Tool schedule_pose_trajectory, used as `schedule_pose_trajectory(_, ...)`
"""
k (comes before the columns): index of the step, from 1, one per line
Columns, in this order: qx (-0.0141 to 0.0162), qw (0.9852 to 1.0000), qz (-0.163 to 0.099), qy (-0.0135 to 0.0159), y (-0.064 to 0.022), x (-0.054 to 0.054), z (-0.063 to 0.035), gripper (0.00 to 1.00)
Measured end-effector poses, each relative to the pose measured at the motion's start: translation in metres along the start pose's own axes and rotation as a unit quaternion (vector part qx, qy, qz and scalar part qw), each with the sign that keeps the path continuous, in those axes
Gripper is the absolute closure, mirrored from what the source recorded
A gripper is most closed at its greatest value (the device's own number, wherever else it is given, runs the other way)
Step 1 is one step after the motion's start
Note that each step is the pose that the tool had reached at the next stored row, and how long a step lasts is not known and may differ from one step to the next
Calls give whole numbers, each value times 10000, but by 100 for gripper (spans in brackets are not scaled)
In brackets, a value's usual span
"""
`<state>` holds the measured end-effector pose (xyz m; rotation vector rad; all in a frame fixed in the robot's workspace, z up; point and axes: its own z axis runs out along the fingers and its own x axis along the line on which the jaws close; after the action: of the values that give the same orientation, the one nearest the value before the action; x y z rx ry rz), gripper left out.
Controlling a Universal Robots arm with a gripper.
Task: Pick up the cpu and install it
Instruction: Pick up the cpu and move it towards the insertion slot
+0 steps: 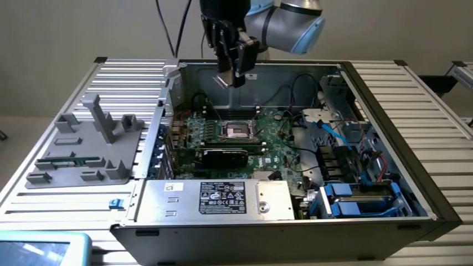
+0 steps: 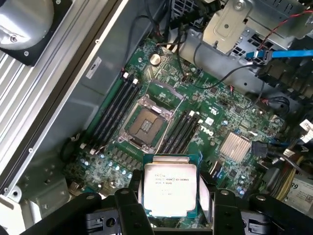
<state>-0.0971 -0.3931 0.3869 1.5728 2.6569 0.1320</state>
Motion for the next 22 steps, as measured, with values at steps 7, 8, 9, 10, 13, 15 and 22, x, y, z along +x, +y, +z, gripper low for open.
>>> schedule_pose_trajectory(7, 0, 9986, 525, -53, -1, 0, 12, 46)
schedule_pose_trajectory(8, 1, 9982, 602, -60, -2, 0, 15, 46)
schedule_pose_trajectory(9, 0, 9977, 676, -68, -2, 0, 17, 46)
schedule_pose_trajectory(10, 0, 9972, 749, -75, -2, 0, 19, 46)
schedule_pose_trajectory(13, 0, 9953, 969, -96, -2, 0, 24, 46)
schedule_pose_trajectory(15, 0, 9938, 1105, -110, -3, 0, 28, 46)
schedule_pose_trajectory(22, 0, 9870, 1597, -158, -4, 0, 38, 46)
